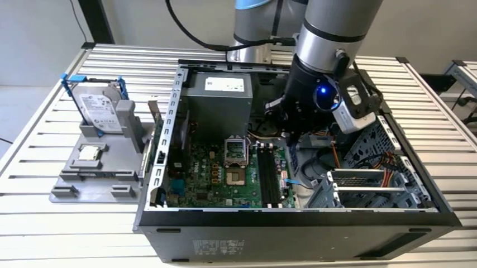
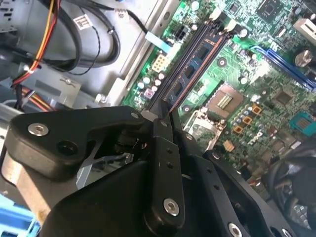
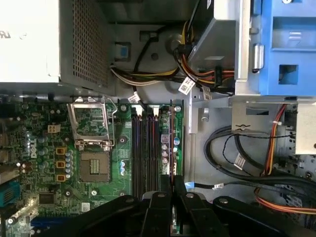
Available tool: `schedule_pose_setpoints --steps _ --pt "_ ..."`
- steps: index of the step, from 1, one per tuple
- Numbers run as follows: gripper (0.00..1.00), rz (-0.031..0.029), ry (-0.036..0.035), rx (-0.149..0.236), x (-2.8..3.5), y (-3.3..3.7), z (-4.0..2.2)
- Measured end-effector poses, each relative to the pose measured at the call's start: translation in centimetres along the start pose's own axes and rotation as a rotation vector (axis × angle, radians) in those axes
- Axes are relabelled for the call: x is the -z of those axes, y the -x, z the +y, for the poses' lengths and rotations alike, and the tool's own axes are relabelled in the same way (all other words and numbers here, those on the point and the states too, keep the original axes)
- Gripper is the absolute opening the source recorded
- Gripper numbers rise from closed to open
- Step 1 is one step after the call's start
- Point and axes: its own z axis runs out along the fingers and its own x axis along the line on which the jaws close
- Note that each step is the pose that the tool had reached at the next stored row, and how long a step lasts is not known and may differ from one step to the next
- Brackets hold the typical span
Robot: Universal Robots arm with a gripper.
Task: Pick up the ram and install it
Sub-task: 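Insert the ram into the slot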
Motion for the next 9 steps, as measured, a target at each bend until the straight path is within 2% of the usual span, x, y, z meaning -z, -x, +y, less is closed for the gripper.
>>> schedule_pose_setpoints --steps 9 --pt "0.0 0.0002 -0.0003 0.0 -1.62 -0.44 -0.52"
